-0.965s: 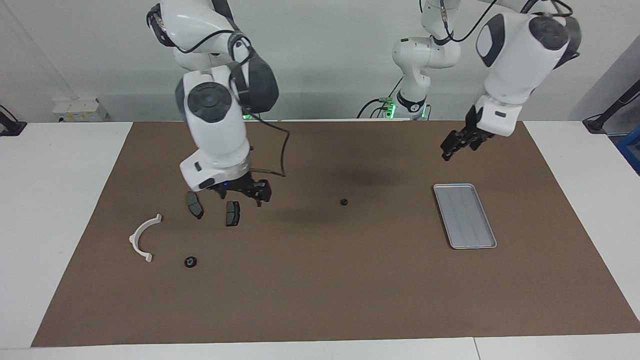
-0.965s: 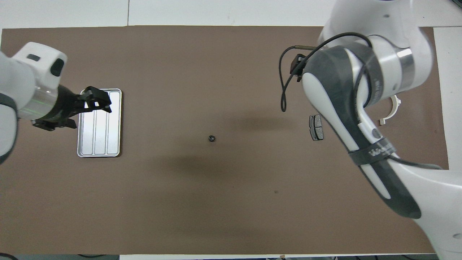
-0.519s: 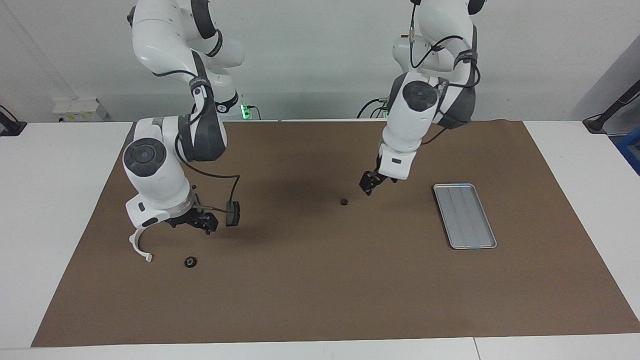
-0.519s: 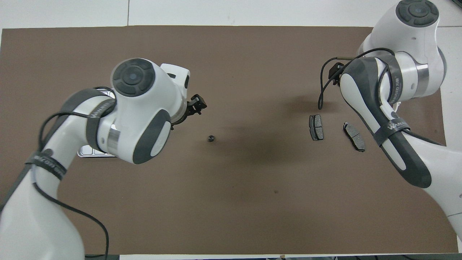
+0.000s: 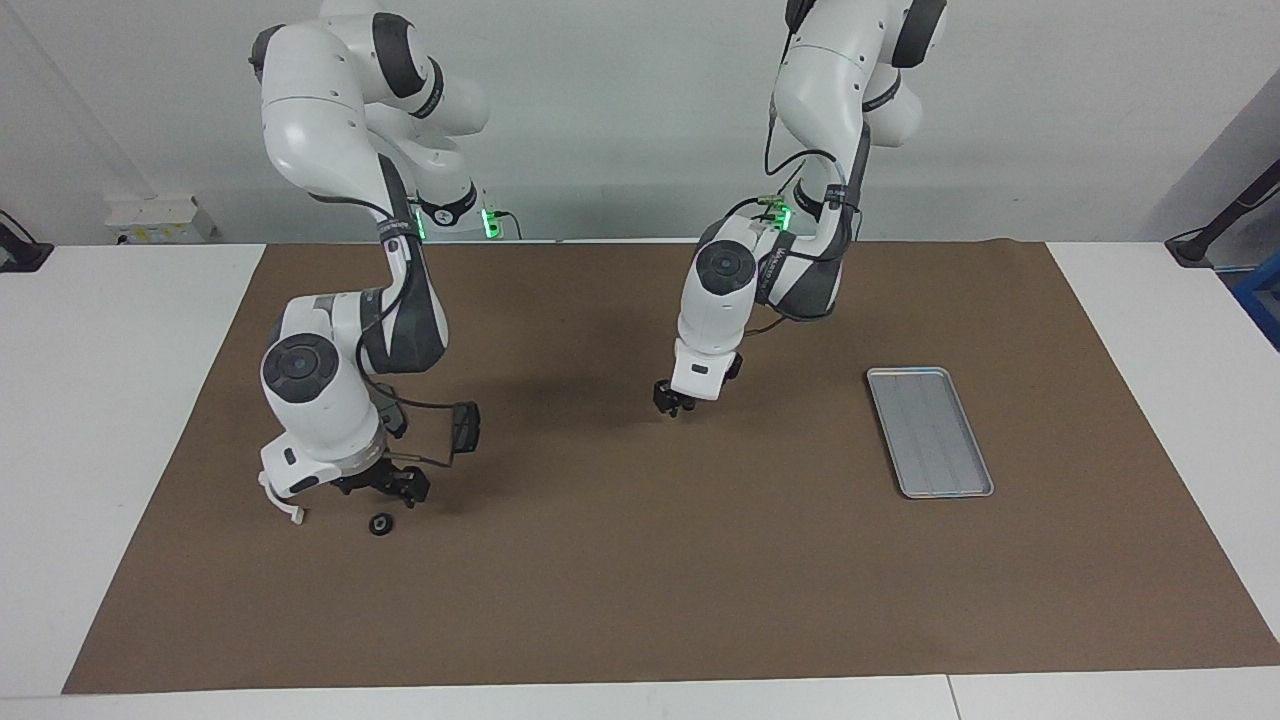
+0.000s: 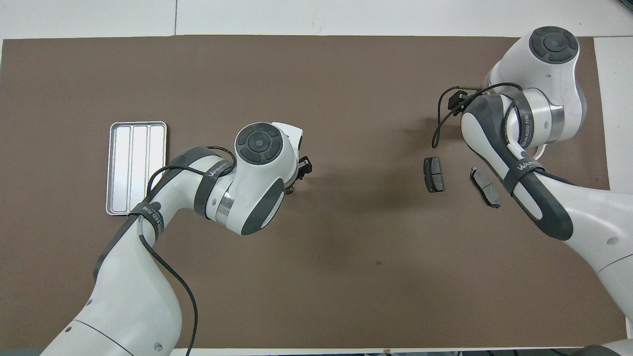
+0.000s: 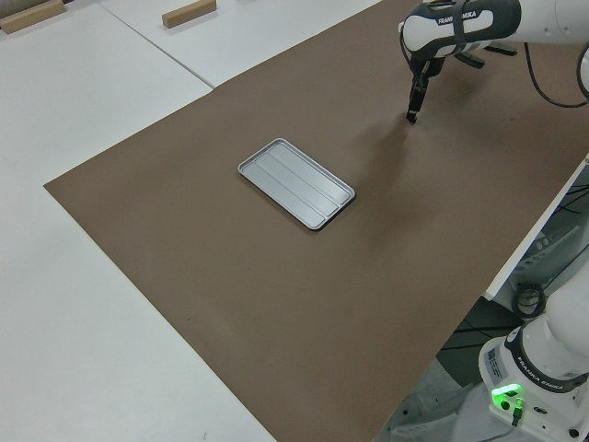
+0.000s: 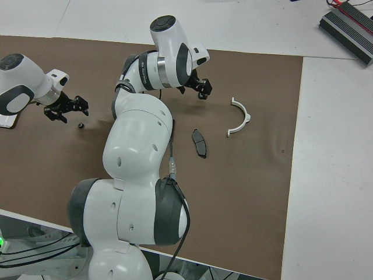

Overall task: Pick bearing gear from pile to tray
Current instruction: 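Grasp the black gear on the table with the left gripper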

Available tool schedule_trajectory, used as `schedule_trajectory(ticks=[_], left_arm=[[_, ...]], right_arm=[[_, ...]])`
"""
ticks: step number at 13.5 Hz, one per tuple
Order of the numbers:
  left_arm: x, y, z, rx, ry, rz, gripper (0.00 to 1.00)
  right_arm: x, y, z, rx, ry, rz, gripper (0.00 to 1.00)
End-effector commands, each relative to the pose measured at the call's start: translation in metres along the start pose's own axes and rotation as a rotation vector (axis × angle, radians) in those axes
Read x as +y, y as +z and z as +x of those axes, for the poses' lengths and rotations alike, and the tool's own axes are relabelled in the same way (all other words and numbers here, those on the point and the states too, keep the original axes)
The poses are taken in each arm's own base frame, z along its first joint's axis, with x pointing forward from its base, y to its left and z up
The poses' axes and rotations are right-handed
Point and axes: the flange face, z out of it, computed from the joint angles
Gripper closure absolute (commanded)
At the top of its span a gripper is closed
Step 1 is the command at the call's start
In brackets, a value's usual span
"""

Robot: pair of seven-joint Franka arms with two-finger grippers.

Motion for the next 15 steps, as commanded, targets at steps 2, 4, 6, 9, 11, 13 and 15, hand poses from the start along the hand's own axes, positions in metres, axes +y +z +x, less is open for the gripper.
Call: schedule_trajectory(ticks=[2,4,6,9,11,13,15], left_arm=[[-0.012,-0.003,-0.003,0.015,-0.005,-0.019,0.33],[-0.012,0.002,-0.008,0.023,-0.008,-0.031,0.33],[-0.011,0.005,-0.01,0.02,-0.009,-0.029,0.34],[-0.009,0.011,-0.017,0.023,-0.005,-0.032,0.36],[-0.007,0.013,-0.02,0.022,-0.003,-0.031,0.42],[-0.006,0.014,-0.022,0.021,-0.01,-0.031,0.52],[-0.005,0.014,-0.024,0.021,-0.015,-0.03,0.56]], right_arm=[[0.004,0.019,0.008,0.041,-0.016,-0.006,0.0],[0.012,0.032,0.012,0.05,-0.004,0.002,0.0],[0.01,0.034,0.012,0.052,-0.003,0.008,0.0],[0.01,0.04,0.011,0.046,0.001,0.012,0.0],[0.01,0.043,0.01,0.034,0.001,0.007,0.0],[0.01,0.043,0.01,0.034,0.0,0.01,0.01],[0.011,0.044,0.01,0.028,0.008,0.016,0.11]])
